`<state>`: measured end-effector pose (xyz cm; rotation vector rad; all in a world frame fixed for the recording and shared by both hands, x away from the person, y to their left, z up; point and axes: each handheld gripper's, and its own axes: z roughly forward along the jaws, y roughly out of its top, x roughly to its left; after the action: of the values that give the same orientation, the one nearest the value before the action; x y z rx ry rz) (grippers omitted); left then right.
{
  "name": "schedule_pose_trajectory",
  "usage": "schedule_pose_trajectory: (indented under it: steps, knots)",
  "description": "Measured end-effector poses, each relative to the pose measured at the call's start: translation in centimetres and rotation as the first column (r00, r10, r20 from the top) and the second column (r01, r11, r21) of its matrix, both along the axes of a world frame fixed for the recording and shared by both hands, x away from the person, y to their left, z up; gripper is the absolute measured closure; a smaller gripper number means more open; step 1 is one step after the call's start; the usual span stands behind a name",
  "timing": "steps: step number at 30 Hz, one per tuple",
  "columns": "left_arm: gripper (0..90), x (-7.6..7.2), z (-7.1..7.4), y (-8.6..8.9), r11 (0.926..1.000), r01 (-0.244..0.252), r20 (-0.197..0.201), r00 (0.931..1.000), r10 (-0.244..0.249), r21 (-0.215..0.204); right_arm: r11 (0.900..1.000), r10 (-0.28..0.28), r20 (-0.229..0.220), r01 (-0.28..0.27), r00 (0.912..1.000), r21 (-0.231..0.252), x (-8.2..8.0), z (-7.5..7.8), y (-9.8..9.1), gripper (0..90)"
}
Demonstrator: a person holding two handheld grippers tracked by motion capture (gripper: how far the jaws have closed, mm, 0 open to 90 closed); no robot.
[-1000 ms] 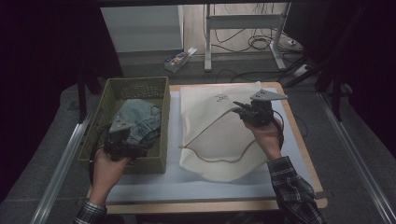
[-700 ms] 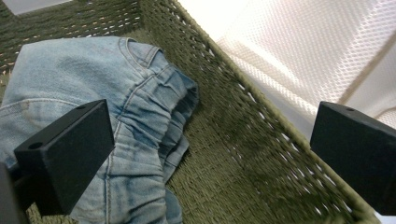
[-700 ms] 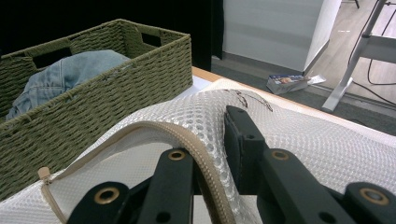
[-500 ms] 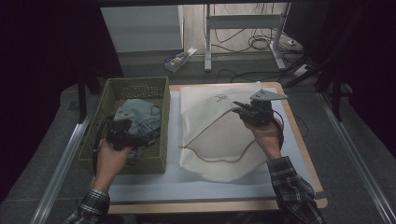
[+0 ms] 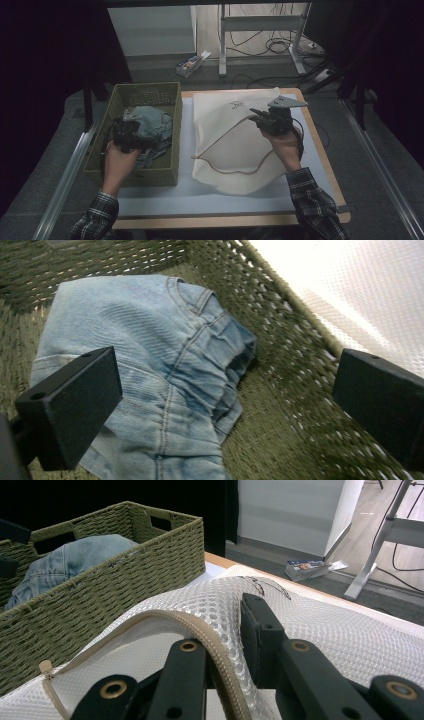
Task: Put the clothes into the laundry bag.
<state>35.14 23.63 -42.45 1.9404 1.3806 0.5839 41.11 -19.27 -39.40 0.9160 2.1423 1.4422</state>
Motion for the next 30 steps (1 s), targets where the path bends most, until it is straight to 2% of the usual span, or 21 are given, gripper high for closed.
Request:
schedule_pose_trajectory:
  steps: [9, 13, 19, 24, 30]
  knots:
    - [0.0, 1.7, -0.2, 0.6, 0.9999, -0.005, -0.017, 0.9998, 0.005, 0.014, 1.0, 0.0, 0.005, 0.0, 1.0, -0.002, 0.0, 0.0, 0.0, 77.3]
    - [0.0, 2.5, -0.6, 1.0, 0.9999, -0.011, -0.021, 0.9997, 0.011, 0.007, 1.0, -0.002, 0.004, 0.002, 1.0, -0.001, 0.0, 0.0, 0.0, 76.6]
    - [0.0, 3.5, -1.0, 1.7, 0.9992, -0.028, -0.024, 0.9993, 0.029, 0.027, 1.0, -0.001, 0.006, 0.001, 1.0, -0.004, 0.0, 0.0, 0.0, 76.3]
    - [0.0, 4.2, -1.4, 2.5, 0.9992, -0.041, -0.056, 0.9976, 0.041, 0.003, 1.0, -0.002, 0.005, 0.002, 1.0, -0.005, 0.0, 0.0, 0.0, 75.7]
    - [0.0, 4.9, -2.1, 3.1, 0.9993, -0.032, -0.095, 0.9949, 0.034, 0.02, 1.0, -0.002, 0.004, 0.002, 1.0, -0.003, 0.0, -0.1, 0.1, 75.2]
